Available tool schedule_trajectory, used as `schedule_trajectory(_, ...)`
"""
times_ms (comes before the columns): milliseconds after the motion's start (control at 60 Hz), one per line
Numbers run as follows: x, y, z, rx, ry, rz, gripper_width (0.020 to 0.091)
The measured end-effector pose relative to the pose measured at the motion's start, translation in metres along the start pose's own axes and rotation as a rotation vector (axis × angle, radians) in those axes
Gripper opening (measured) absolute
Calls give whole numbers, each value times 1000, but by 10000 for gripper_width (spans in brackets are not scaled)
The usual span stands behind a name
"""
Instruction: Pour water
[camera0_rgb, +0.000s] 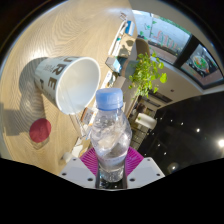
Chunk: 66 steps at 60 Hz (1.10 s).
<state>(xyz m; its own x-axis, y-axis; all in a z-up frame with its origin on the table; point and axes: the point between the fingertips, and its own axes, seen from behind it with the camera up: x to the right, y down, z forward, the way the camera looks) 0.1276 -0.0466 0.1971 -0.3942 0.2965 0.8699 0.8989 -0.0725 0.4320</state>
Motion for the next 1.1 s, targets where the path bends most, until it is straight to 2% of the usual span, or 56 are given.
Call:
schedule_trajectory(167, -3, 19, -14, -11, -103, 503, 299)
schedule_trajectory(317, 8, 38, -25, 26, -156, 984, 299)
schedule_trajectory(567, -56, 43, -8, 33, -364, 1734, 301)
schedule_trajectory(733, -91, 27, -3, 96, -405, 1845, 301)
schedule_trajectory(867, -113, -2, 8, 114, -456, 1916, 309)
schedule_trajectory(1017, -144, -19, 10, 78, -488, 1913, 309)
schedule_trajectory(1100, -147, -17, 6, 93, -455, 1918, 342)
